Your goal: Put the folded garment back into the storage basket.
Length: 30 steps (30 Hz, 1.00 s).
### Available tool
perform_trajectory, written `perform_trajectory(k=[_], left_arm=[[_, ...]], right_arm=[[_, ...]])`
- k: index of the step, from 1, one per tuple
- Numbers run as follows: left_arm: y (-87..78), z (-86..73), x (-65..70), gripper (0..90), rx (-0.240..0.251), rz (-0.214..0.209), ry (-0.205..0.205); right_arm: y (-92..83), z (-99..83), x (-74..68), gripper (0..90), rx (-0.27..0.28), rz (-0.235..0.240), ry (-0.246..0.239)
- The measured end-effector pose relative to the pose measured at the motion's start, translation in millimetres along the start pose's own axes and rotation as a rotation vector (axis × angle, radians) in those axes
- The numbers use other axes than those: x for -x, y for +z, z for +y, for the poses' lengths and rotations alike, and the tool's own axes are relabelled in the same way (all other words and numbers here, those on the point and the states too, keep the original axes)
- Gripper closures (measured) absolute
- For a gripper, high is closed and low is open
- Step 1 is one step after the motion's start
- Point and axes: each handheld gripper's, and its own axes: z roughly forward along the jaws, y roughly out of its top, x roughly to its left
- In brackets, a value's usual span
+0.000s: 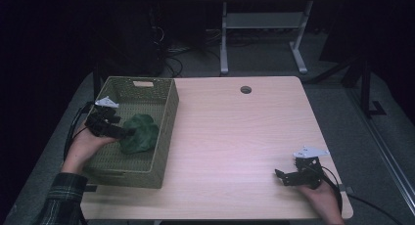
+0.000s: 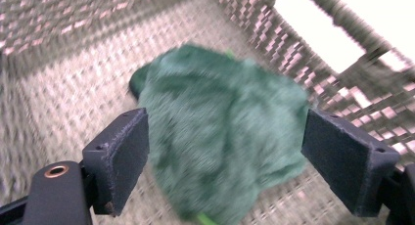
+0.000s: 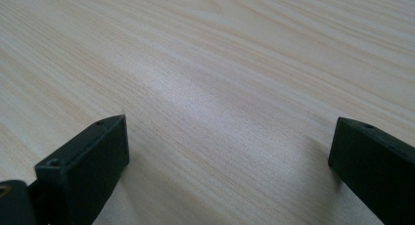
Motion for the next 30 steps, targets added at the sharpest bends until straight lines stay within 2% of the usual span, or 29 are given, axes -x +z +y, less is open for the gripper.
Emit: perform_trajectory(k=[16, 19, 20, 30], left_arm=[[0.2, 33.7, 51.0, 16.9, 0.081, -0.062, 0.09], [2.6, 40.2, 64.4, 16.9, 0.103, -0.082, 0.094], [4.0, 43.2, 69.9, 16.9, 0.109, -0.086, 0.111], [20.5, 65.2, 118.8, 16.9, 0.157, -0.159, 0.158]], right_arm=[[0.0, 0.0, 0.0, 1.2, 0.0, 0.0, 0.0], [0.0, 0.0, 0.0, 1.2, 0.0, 0.0, 0.0], [0.0, 0.0, 0.0, 1.2, 0.0, 0.0, 0.0], [0.0, 0.0, 0.0, 1.2, 0.0, 0.0, 0.001]])
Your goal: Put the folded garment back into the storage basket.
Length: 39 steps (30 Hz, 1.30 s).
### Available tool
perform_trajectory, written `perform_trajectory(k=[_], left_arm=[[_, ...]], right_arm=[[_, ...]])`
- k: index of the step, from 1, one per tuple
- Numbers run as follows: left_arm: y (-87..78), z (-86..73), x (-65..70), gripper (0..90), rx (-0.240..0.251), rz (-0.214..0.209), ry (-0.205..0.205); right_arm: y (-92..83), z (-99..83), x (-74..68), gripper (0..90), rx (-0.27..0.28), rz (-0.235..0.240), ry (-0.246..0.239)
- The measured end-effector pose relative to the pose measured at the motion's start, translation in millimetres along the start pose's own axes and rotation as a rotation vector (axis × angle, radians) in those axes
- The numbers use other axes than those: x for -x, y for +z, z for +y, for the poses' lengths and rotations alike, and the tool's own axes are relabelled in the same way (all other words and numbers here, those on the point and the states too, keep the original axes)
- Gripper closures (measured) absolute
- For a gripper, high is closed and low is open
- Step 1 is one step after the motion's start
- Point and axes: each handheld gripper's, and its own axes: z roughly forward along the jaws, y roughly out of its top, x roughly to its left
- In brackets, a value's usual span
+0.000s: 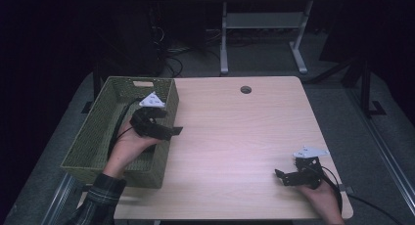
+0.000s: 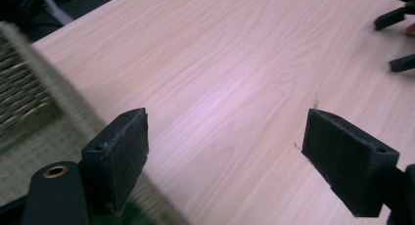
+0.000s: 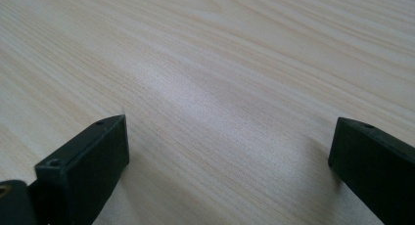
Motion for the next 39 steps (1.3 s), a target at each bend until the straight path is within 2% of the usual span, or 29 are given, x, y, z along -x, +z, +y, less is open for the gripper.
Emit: perform_trajectory(k=[5, 9, 17, 21, 29, 34, 39], left_arm=[[15.4, 10.1, 22.4, 16.9, 0.007, -0.026, 0.028], [27.7, 14.4, 36.7, 17.0, 0.024, -0.042, 0.029], [57.7, 10.5, 58.1, 16.9, 0.022, -0.074, 0.033], [71.4, 4.3, 68.4, 16.9, 0.01, -0.086, 0.038], [99.0, -16.7, 82.6, 14.9, 0.003, -0.071, 0.037], [116.6, -32.1, 85.5, 14.9, -0.031, -0.063, 0.057], [130.8, -45.6, 83.9, 14.9, -0.057, -0.051, 0.051]], right_arm=[[0.0, 0.0, 0.0, 1.2, 0.001, 0.0, 0.0], [0.0, 0.0, -0.1, 1.2, 0.001, 0.0, 0.002], [0.0, 0.0, 0.1, 1.2, 0.0, 0.0, -0.001], [0.0, 0.0, 0.0, 1.2, 0.0, 0.0, 0.0], [0.0, 0.0, 0.0, 1.1, 0.0, 0.0, 0.001], [0.0, 0.0, -0.1, 1.2, 0.0, 0.0, 0.002], [0.0, 0.0, -0.1, 1.2, 0.001, 0.0, 0.002]])
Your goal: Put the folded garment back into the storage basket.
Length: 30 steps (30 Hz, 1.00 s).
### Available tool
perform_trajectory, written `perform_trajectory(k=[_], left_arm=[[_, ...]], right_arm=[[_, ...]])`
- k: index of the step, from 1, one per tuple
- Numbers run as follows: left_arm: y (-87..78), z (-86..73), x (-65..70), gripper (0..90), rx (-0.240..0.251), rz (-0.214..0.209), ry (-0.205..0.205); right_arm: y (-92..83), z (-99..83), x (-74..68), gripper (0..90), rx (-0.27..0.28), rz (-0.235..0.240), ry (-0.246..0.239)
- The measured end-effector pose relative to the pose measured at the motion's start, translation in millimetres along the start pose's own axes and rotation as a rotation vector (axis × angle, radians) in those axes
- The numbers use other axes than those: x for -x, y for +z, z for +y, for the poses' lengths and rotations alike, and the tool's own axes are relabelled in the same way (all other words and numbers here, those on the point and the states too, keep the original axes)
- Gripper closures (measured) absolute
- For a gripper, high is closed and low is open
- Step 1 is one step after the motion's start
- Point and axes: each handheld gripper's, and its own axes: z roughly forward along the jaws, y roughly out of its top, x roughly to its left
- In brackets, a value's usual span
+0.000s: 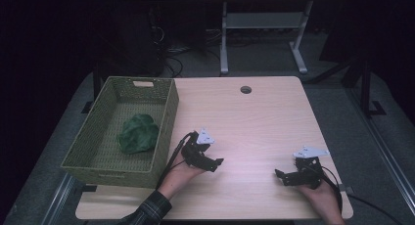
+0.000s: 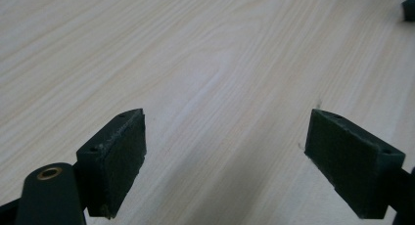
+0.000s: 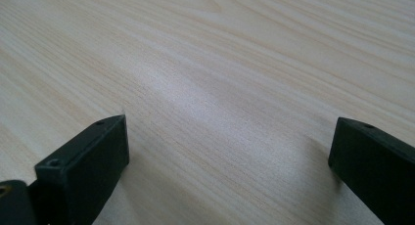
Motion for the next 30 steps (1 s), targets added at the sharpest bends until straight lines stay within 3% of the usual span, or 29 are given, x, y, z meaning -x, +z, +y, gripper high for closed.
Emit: perform_trajectory(k=[9, 15, 30], left_arm=[[17.1, -18.1, -1.6, 13.3, -0.03, 0.029, -0.016], [17.8, -27.5, -5.8, 12.7, 0.027, 0.015, -0.011], [17.6, -28.4, -5.8, 12.8, 0.033, 0.011, -0.004]], right_arm=[[0.0, 0.0, 0.0, 1.2, 0.0, 0.0, 0.0], [0.0, 0.0, 0.0, 1.2, 0.0, 0.0, 0.0], [0.0, 0.0, -0.1, 1.2, 0.0, 0.0, 0.0]])
